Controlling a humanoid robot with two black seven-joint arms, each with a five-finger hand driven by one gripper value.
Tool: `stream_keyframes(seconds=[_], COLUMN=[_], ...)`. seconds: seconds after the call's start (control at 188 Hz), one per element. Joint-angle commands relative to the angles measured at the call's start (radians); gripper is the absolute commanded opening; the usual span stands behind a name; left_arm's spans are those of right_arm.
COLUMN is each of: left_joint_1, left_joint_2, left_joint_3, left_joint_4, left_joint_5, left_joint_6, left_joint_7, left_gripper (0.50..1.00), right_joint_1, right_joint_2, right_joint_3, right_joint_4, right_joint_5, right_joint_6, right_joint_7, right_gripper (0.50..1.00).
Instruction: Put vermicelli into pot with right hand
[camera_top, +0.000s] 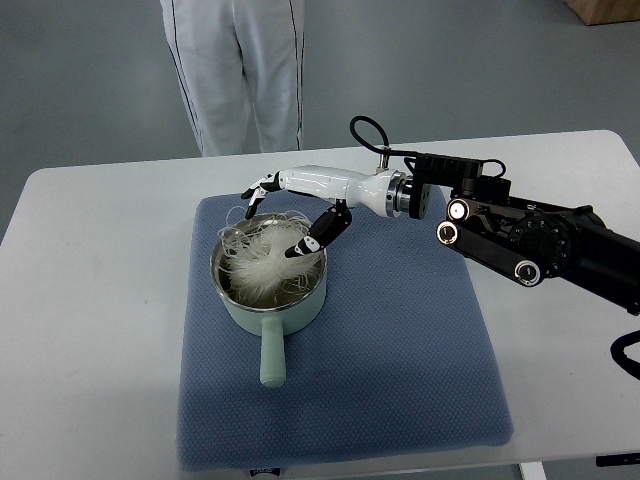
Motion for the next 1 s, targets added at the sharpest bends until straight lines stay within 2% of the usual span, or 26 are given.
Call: stream_keyframes(seconds=[0.0, 0.277, 0.469, 0.597, 0.783, 0.996], left_joint_1=[0.0, 0.0, 0.0, 0.0, 0.0, 0.0], left_joint_2=[0.0, 0.0, 0.0, 0.0, 0.0, 0.0], left_joint_3=[-0.002, 0.0, 0.0, 0.0, 0.0, 0.0], left_joint_4=[0.0, 0.0, 0.0, 0.0, 0.0, 0.0], left_joint_5=[0.0, 0.0, 0.0, 0.0, 0.0, 0.0], left_joint_6=[0.0, 0.0, 0.0, 0.0, 0.0, 0.0], left_joint_7=[0.0, 0.0, 0.0, 0.0, 0.0, 0.0], left_gripper=[1.0, 1.0, 1.0, 1.0, 1.0, 1.0], right_joint_1=[0.002, 0.0, -0.014, -0.032, -0.037, -0.098], right_joint_2=[-0.017, -0.022, -0.019, -0.021, -0.017, -0.019], right_joint_3=[0.006, 0.166, 0.206, 0.206, 0.207, 0.335], right_joint_4=[0.004, 0.004, -0.011, -0.059, -0.186, -0.269], right_joint_5=[0.003, 0.041, 0.192, 0.365, 0.65, 0.908], right_joint_6=[-0.003, 0.011, -0.003, -0.04, -0.09, -0.135], right_joint_7=[0.007, 0.01, 0.0, -0.001, 0.011, 0.039], right_gripper=[0.895, 0.907, 0.907, 0.907, 0.905, 0.905])
